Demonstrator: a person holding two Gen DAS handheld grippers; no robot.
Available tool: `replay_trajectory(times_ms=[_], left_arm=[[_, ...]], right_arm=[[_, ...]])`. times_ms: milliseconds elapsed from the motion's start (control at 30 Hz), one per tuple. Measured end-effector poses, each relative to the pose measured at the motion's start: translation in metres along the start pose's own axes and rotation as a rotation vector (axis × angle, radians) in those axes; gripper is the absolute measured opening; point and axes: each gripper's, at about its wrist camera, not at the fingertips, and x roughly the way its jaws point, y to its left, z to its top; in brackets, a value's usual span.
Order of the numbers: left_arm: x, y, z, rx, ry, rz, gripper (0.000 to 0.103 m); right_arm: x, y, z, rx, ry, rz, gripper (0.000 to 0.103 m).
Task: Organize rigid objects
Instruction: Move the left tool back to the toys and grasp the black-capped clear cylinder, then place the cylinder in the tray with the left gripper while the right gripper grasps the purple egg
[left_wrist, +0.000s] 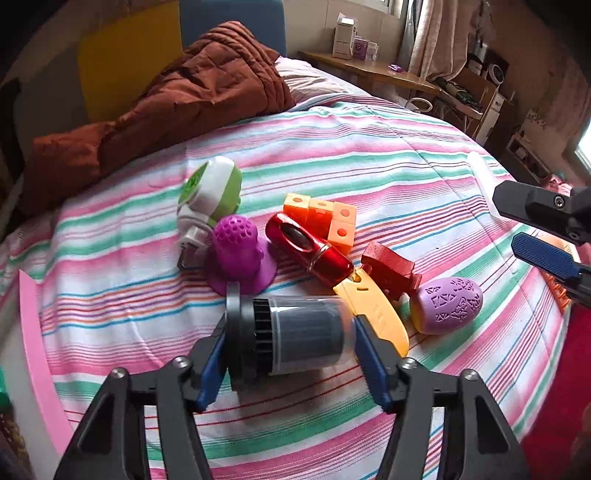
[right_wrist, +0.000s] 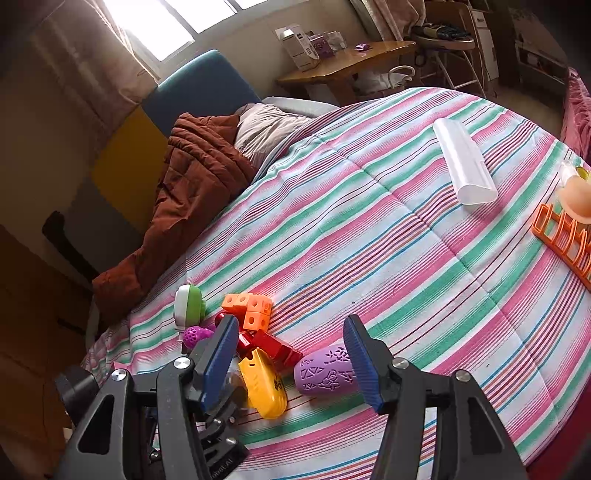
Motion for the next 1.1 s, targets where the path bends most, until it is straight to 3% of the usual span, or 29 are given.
replay_trajectory(times_ms=[233,400,600,833,1100], left_arm=[[-0.029,0.01,-0.038,-0.036,-0.037,-0.038,0.063],[-0.053,0.009,-0.075,-0.032,-0.051,-0.034,0.063],[-0.073,0.008,-0.104,-0.035,-0.051,-0.041,0.063],[-0.082,0.009,-0.116,-0.021,-0.053,-0.047,0.063],[-0.083,0.011,-0.117,-0.02,-0.061,-0.055,0.063]], right_arm=[[0.006,-0.013,0.002,0.041,0.024,-0.027,0.06],[0.021,-0.029,0.002,0.101,0.104,-0.011,0.063],[0.036,-0.013,-0.005,0.0,0.174,-0.035,0.081],[0.055,-0.001,-0.017,-0.143,0.242,-0.154,0.083],[0.066,0.004,-0.023,-0.238,0.26,-0.227,0.084]])
